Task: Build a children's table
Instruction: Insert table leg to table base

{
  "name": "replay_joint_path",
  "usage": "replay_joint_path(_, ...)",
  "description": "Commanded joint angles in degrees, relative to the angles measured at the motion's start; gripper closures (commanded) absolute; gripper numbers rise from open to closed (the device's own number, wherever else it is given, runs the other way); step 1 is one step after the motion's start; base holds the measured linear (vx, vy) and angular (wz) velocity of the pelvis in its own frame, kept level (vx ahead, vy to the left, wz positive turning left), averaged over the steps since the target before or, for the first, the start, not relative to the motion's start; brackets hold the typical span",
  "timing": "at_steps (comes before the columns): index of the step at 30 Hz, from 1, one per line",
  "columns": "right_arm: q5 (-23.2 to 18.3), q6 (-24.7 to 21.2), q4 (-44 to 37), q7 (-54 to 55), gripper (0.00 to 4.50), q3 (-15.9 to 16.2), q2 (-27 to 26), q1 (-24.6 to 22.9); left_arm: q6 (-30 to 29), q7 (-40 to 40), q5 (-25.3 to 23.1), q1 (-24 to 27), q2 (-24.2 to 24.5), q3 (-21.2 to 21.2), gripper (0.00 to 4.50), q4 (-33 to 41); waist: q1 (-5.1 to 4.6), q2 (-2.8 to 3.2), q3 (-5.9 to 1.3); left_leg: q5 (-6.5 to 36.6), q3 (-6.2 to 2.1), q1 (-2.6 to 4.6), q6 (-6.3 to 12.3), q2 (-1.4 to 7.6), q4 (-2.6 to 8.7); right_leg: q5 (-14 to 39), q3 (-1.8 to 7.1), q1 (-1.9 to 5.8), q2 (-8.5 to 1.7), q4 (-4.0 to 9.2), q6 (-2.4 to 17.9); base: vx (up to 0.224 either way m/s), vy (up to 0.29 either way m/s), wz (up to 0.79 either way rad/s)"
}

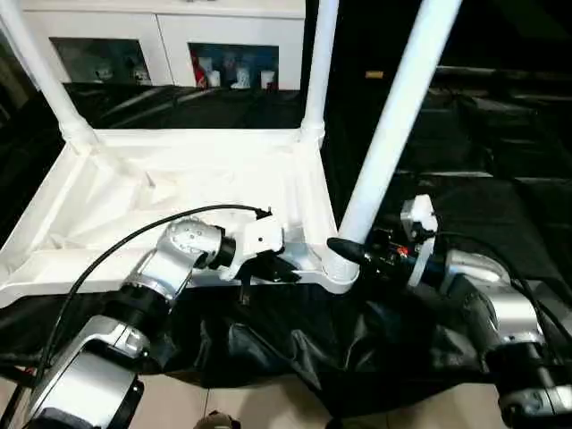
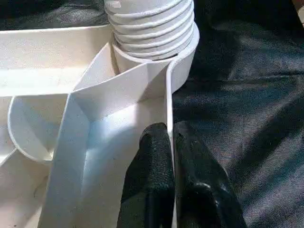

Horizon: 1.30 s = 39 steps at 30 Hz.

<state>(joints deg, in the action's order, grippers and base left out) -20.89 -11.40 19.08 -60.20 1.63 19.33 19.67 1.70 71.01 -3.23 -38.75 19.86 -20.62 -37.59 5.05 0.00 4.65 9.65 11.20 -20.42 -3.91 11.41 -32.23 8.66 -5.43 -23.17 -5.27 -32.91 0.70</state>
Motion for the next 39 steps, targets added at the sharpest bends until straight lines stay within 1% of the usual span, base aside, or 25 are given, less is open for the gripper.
replay_joint_path(1,2.74,-2.99,1.40,0.05,2.63,3.46,0.53,-3.60,1.13,-1.96,0.03,-2.28,0.26,1.17,4.50,0.02,-0.24,0.29,-3.39,19.49,-1.12,0.66,1.67,2.15,4.09,25.82,2.95,2.21,-3.61,5.02,9.58,0.000,0.000,0.00)
replay_joint_path(5,3.50,-3.27,-0.64,1.45,2.63,4.45,-0.07,-4.37,1.20,-1.91,-0.13,-2.38,0.15,1.24,4.50,-0.21,-0.28,0.22,-3.34,19.53,-1.19,0.61,1.54,2.11,4.15,26.59,2.95,2.14,-3.58,5.19,8.83,0.000,0.000,0.00)
replay_joint_path(10,7.21,-1.62,1.12,2.52,2.63,7.19,-0.10,-3.58,1.31,-1.80,-0.25,-2.48,0.08,1.19,4.50,-0.44,-0.41,0.17,-3.21,20.03,-1.23,0.62,1.50,1.95,4.10,29.17,2.84,2.08,-3.65,5.48,8.04,0.000,0.000,0.00)
replay_joint_path(12,8.41,-1.46,1.81,2.78,2.63,8.37,-0.19,-2.96,1.30,-1.70,-0.28,-2.39,0.13,1.09,4.50,-0.33,-0.55,0.07,-2.96,20.78,-1.34,0.62,1.41,1.84,4.15,32.19,2.74,2.00,-3.69,5.81,6.88,0.000,0.000,0.00)
replay_joint_path(13,9.70,-0.96,2.50,2.55,2.63,9.71,-0.13,-2.35,1.25,-1.61,-0.28,-2.27,0.17,1.02,4.50,-0.15,-0.57,0.08,-2.97,20.97,-1.39,0.75,1.35,1.84,4.15,32.93,2.69,1.94,-3.74,5.90,6.63,0.000,0.000,0.00)
replay_joint_path(14,10.39,-0.74,2.67,2.33,2.63,10.49,0.00,-2.14,1.21,-1.57,-0.27,-2.19,0.19,0.99,4.50,-0.04,-0.73,-0.01,-2.86,21.16,-1.46,0.67,1.28,1.80,4.17,33.98,2.66,1.91,-3.75,5.98,6.21,0.000,0.000,0.00)
replay_joint_path(16,11.81,0.20,3.07,1.89,2.63,12.03,0.22,-1.93,1.12,-1.39,-0.25,-1.97,0.25,0.89,4.50,0.28,-1.05,0.05,-2.79,21.95,-1.54,0.75,1.04,1.78,4.16,35.57,2.58,1.78,-3.77,6.24,5.46,0.000,0.000,0.00)
replay_joint_path(17,12.03,0.36,3.26,1.67,2.63,12.44,0.16,-1.88,1.13,-1.36,-0.25,-1.89,0.25,0.86,4.50,0.34,-1.30,-0.32,-2.71,22.65,-1.51,0.94,1.18,1.68,4.07,36.89,2.52,1.55,-3.71,6.53,5.03,0.000,0.000,0.00)
replay_joint_path(18,12.07,0.40,3.34,1.59,2.63,12.54,0.12,-1.86,1.14,-1.36,-0.25,-1.87,0.25,0.85,4.50,0.35,-1.41,-0.22,-2.70,22.59,-1.62,0.87,1.31,1.60,4.05,37.90,2.43,1.68,-3.80,6.57,4.67,0.000,0.000,0.00)
replay_joint_path(19,12.19,0.68,3.67,1.38,2.63,12.81,-0.07,-1.79,1.15,-1.33,-0.28,-1.77,0.25,0.78,4.50,0.38,-1.51,-0.35,-2.69,22.44,-1.62,0.85,1.41,1.63,4.06,38.14,2.43,1.64,-3.81,6.67,4.49,0.000,0.000,0.00)
replay_joint_path(21,12.89,1.53,4.36,1.22,2.63,13.37,-0.13,-1.69,1.18,-1.29,-0.32,-1.68,0.30,0.73,4.50,0.29,-1.71,-0.12,-2.80,22.09,-1.64,0.90,1.68,1.78,4.19,36.59,2.44,1.63,-3.72,6.58,4.95,0.000,0.000,0.00)
replay_joint_path(22,13.48,2.23,4.89,1.07,2.63,13.76,-0.08,-1.61,1.27,-1.28,-0.39,-1.63,0.37,0.68,4.50,0.17,-1.76,-0.15,-2.80,22.10,-1.66,0.83,1.69,1.80,4.24,36.11,2.43,1.68,-3.67,6.51,5.12,0.000,0.000,0.00)
replay_joint_path(23,13.63,2.43,5.06,1.03,2.63,13.82,-0.08,-1.55,1.31,-1.28,-0.45,-1.67,0.40,0.65,4.50,0.09,-1.79,-0.02,-2.79,22.35,-1.66,0.81,1.66,1.85,4.28,35.60,2.43,1.68,-3.69,6.44,5.41,0.000,0.000,0.00)
replay_joint_path(25,13.84,2.84,5.29,1.04,2.63,13.96,-0.07,-1.43,1.34,-1.31,-0.50,-1.70,0.45,0.59,4.50,0.04,-1.90,-0.02,-2.80,22.67,-1.64,0.87,1.67,1.91,4.35,34.74,2.45,1.71,-3.64,6.39,5.94,0.000,0.000,0.00)
replay_joint_path(26,14.04,3.17,5.58,1.00,2.63,14.17,-0.08,-1.19,1.38,-1.29,-0.50,-1.81,0.48,0.57,4.50,-0.13,-1.93,0.09,-2.74,22.79,-1.65,0.81,1.64,1.88,4.41,34.51,2.45,1.75,-3.64,6.36,6.07,0.000,0.000,0.00)
replay_joint_path(28,14.53,3.86,6.51,1.09,2.63,14.46,-0.33,-0.38,1.29,-1.00,-0.52,-2.09,0.55,0.47,4.50,-0.39,-2.05,0.11,-2.58,23.50,-1.61,0.93,1.59,1.81,4.36,35.13,2.44,1.59,-3.67,6.53,6.09,0.000,0.000,0.00)
replay_joint_path(29,15.02,4.51,7.78,1.27,2.63,14.75,-0.93,1.15,1.32,-0.37,-0.55,-2.32,0.63,0.27,4.50,-0.48,-2.20,0.07,-2.41,24.00,-1.68,0.92,1.54,1.74,4.40,35.93,2.35,1.54,-3.65,6.56,5.94,0.000,0.000,0.00)
replay_joint_path(31,15.22,4.97,8.89,1.26,2.63,14.97,-1.50,2.59,1.29,-0.24,-0.58,-2.49,0.58,0.25,4.50,-0.49,-2.57,0.04,-2.23,24.92,-1.85,0.77,1.32,1.63,4.41,37.86,2.16,1.59,-3.67,6.70,5.36,0.000,0.000,0.00)
replay_joint_path(32,15.21,5.28,9.41,1.22,2.63,15.02,-1.87,3.33,1.26,-0.18,-0.50,-2.56,0.50,0.28,4.50,-0.42,-2.74,0.08,-2.15,25.69,-1.93,1.11,1.19,1.60,4.35,39.68,2.05,1.39,-3.77,7.06,4.71,0.000,0.000,0.00)
replay_joint_path(33,15.16,5.57,9.85,1.36,2.63,14.95,-2.26,3.93,1.24,-0.15,-0.40,-2.56,0.43,0.32,4.50,-0.31,-3.11,-0.02,-1.83,26.42,-2.00,1.14,1.21,1.51,4.31,41.07,1.89,1.22,-3.73,7.36,4.14,0.000,0.000,0.00)
replay_joint_path(34,14.61,5.38,10.09,1.30,2.63,14.68,-2.79,4.70,1.19,-0.11,-0.23,-2.57,0.34,0.41,4.50,-0.17,-3.22,0.07,-1.79,27.12,-2.09,1.30,1.19,1.46,4.26,42.57,1.72,1.14,-3.77,7.64,3.56,0.000,0.000,0.00)
replay_joint_path(35,13.67,4.79,10.11,1.31,2.63,14.12,-3.43,5.48,1.14,-0.08,-0.07,-2.58,0.27,0.50,4.50,-0.03,-3.43,0.01,-1.75,27.50,-2.24,1.32,1.12,1.41,4.24,43.26,1.52,1.19,-3.74,7.75,3.15,0.000,0.000,0.00)
replay_joint_path(36,13.38,4.56,10.06,1.34,2.63,13.92,-3.59,5.63,1.14,-0.07,-0.05,-2.58,0.26,0.52,4.50,0.00,-3.44,0.10,-1.72,27.60,-2.29,1.34,1.09,1.44,4.29,43.39,1.49,1.22,-3.77,7.80,3.01,0.000,0.000,0.00)
replay_joint_path(37,11.77,3.25,9.79,1.63,2.63,12.77,-4.23,6.34,1.11,-0.15,0.17,-2.66,0.14,0.71,4.50,0.07,-3.62,0.07,-1.51,28.03,-2.47,1.16,1.07,1.45,4.40,43.89,1.30,1.29,-3.78,7.88,2.65,0.000,0.000,0.00)
replay_joint_path(39,10.82,2.81,9.97,2.02,2.63,11.84,-4.68,6.93,1.12,-0.22,0.29,-2.73,0.07,0.83,4.50,0.05,-3.71,0.26,-1.48,29.14,-2.85,1.27,0.80,1.46,4.52,44.17,1.10,1.37,-3.84,8.09,2.21,0.000,0.000,0.00)
